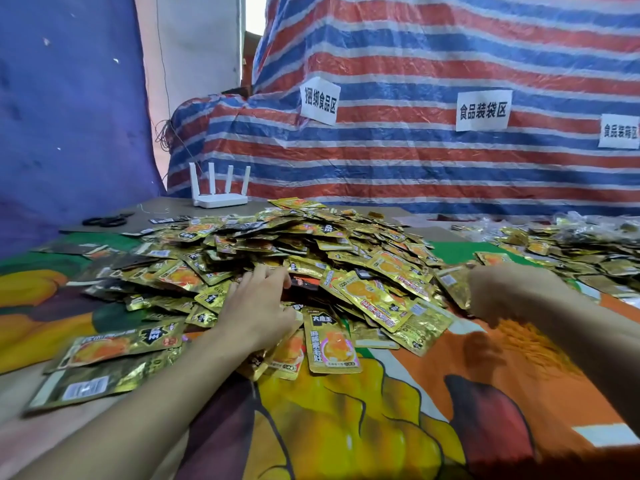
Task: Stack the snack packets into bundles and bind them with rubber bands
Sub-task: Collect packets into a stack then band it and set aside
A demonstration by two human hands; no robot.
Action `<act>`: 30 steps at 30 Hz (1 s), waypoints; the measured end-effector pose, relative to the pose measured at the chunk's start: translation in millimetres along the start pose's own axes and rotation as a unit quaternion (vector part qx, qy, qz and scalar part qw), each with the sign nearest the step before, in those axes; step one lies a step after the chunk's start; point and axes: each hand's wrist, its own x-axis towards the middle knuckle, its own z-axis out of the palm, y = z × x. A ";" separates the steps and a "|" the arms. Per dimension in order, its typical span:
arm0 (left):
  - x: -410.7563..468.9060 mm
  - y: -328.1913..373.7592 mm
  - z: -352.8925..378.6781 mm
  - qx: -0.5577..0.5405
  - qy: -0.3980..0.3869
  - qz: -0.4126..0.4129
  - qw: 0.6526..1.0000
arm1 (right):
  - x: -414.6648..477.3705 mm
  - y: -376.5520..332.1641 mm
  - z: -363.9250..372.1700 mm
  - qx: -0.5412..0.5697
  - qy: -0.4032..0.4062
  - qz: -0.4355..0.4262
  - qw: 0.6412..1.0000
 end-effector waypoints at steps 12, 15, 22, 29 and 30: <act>51.7 -2.0 11.4 0.222 0.005 0.093 0.971 | 20.2 -107.2 7.6 0.201 0.023 -0.184 0.962; 55.2 7.1 23.6 0.216 -0.012 0.074 0.973 | 16.8 -125.1 8.5 0.196 0.070 -0.152 0.966; 48.7 9.0 24.4 0.166 0.061 0.092 0.980 | 7.7 -150.4 19.4 0.194 0.198 -0.127 0.952; 43.6 3.5 -5.4 0.039 0.087 0.030 0.995 | 11.0 -124.1 -2.5 0.316 0.205 -0.091 0.922; 42.5 1.4 -7.4 0.000 0.102 0.013 0.995 | 10.1 -122.9 -5.9 0.335 0.205 -0.088 0.915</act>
